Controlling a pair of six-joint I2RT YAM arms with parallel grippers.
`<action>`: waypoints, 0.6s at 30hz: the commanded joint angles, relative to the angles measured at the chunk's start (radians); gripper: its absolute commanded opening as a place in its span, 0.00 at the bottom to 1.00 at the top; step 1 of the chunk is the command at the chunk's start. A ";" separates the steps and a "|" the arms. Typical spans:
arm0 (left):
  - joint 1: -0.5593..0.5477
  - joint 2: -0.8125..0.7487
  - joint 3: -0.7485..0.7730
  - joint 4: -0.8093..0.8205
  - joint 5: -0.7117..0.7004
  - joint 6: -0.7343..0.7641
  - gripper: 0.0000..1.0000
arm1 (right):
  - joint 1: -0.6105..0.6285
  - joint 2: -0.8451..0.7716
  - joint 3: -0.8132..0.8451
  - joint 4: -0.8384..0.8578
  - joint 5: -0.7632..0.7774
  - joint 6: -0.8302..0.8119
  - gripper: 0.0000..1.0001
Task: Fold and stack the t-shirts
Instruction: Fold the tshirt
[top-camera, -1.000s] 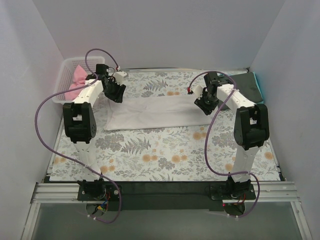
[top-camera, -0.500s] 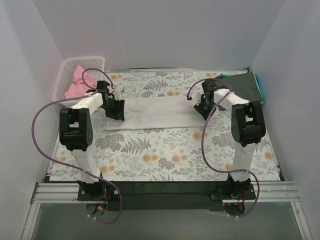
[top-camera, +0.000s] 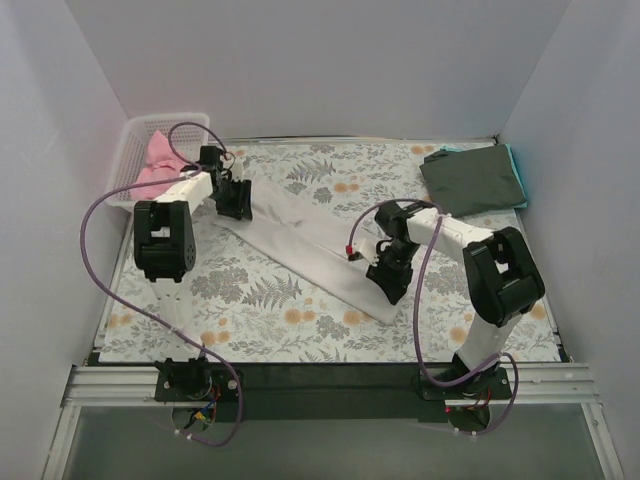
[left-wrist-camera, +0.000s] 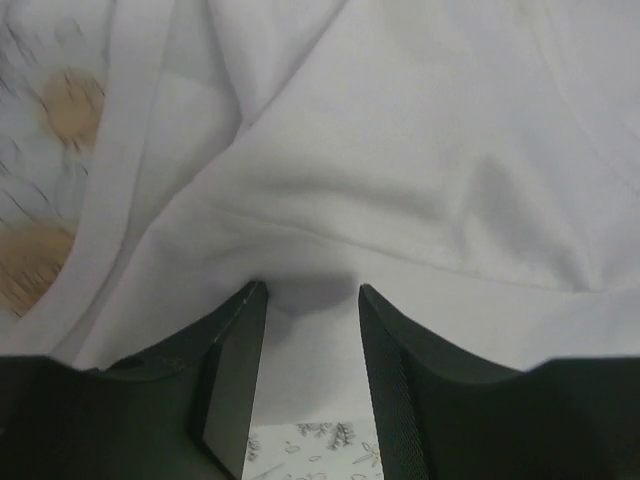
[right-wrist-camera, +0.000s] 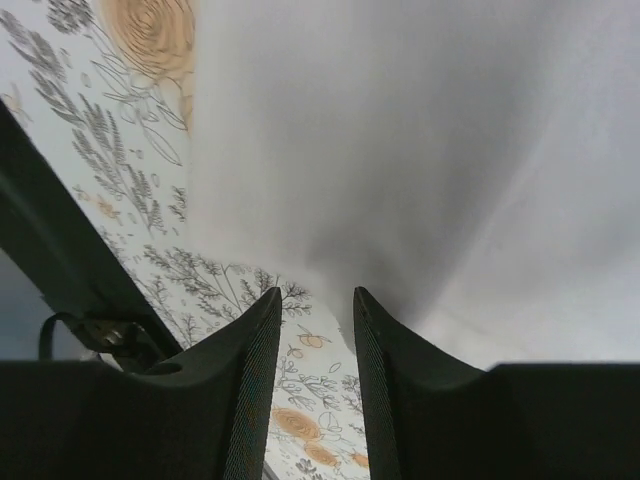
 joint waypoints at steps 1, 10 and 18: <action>-0.007 0.219 0.287 0.040 -0.041 0.056 0.40 | -0.022 -0.029 0.137 -0.105 -0.136 -0.004 0.37; -0.043 0.299 0.597 0.085 0.059 0.087 0.47 | -0.071 0.012 0.202 0.014 -0.010 -0.001 0.36; -0.045 0.038 0.252 0.164 0.054 -0.010 0.48 | -0.053 0.193 0.251 0.145 -0.002 0.054 0.28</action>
